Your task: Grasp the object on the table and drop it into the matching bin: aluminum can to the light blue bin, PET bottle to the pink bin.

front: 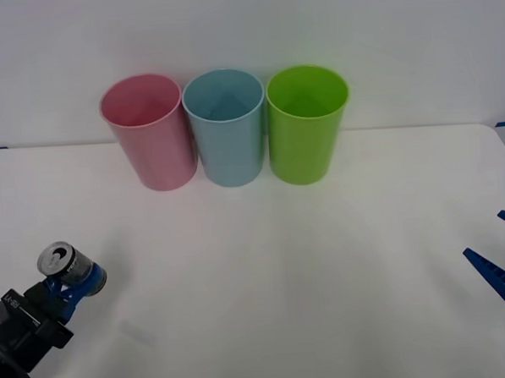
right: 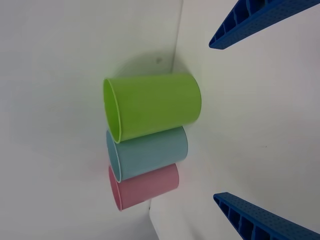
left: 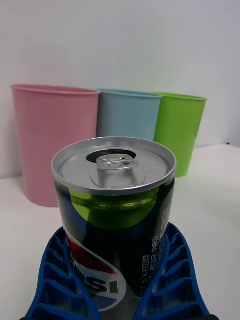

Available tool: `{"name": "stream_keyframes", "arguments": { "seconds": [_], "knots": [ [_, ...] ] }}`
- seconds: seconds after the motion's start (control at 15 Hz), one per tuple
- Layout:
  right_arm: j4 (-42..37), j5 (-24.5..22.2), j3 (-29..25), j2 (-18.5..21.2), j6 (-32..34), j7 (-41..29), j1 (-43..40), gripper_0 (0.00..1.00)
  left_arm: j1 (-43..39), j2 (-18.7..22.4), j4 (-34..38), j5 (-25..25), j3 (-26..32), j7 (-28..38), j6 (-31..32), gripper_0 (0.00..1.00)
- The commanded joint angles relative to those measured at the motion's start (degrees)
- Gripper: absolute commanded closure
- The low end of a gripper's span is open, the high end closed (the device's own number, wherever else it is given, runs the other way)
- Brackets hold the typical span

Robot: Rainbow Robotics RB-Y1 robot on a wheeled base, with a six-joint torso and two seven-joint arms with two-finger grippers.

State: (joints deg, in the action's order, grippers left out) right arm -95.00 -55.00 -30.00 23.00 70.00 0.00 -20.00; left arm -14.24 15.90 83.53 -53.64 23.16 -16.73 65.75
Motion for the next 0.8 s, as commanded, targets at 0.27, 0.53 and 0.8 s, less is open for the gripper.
{"name": "stream_keyframes", "arguments": {
  "seconds": [0.27,0.53,0.8],
  "knots": [
    [0.0,0.0,0.0,0.0,0.0,0.0,0.0,0.0,0.9,0.0,8.3,-0.2,1.2,8.0,-2.6,1.0],
    [0.0,0.0,0.0,0.0,0.0,0.0,0.0,0.0,2.0,0.2,14.0,-0.2,-1.0,10.3,-9.1,1.0],
    [0.0,0.0,0.0,0.0,0.0,0.0,0.0,0.0,5.2,0.3,20.3,-5.3,-2.1,20.2,-15.0,1.0]
  ]
}}
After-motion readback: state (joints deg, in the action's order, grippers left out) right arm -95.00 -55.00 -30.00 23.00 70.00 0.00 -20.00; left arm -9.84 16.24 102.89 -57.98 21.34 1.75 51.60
